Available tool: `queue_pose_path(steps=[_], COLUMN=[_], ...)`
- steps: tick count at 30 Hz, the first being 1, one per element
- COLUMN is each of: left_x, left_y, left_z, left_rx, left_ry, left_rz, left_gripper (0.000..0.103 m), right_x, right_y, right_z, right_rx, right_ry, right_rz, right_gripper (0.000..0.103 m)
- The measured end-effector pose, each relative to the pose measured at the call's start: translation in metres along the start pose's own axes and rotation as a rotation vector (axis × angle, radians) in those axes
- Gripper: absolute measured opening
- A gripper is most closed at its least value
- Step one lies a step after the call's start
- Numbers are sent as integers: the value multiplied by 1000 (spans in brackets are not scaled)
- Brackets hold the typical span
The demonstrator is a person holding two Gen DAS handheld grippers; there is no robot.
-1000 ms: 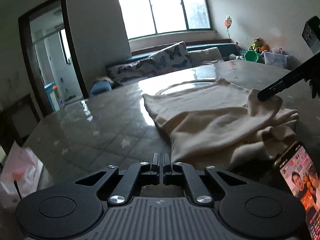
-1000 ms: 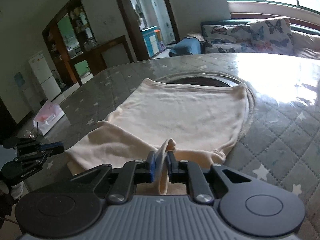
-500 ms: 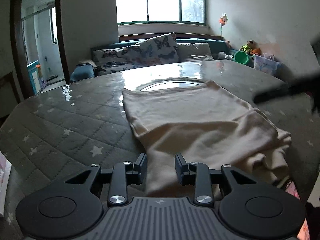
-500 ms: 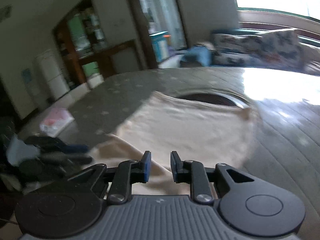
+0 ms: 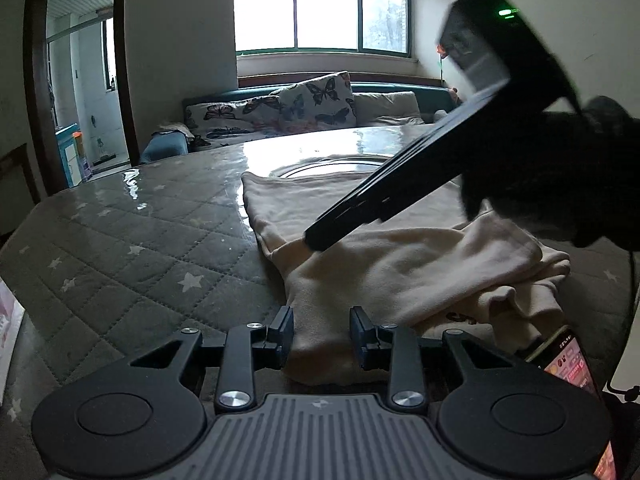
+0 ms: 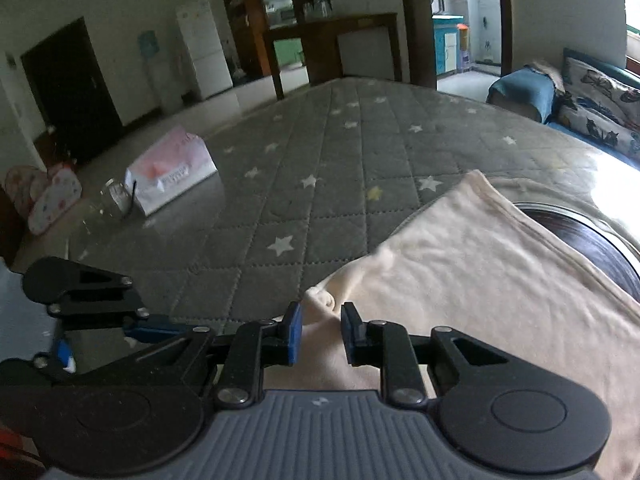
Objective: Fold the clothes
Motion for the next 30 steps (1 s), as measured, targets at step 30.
queue_pose_path(steps=[30], left_x=[15], left_y=[-3], left_z=[21], left_rx=[-4], left_ry=[-28], left_rz=[-17], left_gripper=[31], right_x=[-25], right_y=[-12], right_z=[44], right_rx=[-115], right_ry=[-17], right_rz=[-78], right_gripper=[13])
Point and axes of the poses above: each gripper's, at about its wrist camera, not at the fingertips, and z roughly against the way its jaws point, x to its left, y to its underside, the point moved 6 cm from there along -z, roughly the way its jaws point, and after that the axes turned 2 degrees about z, right-handed, at the moved point
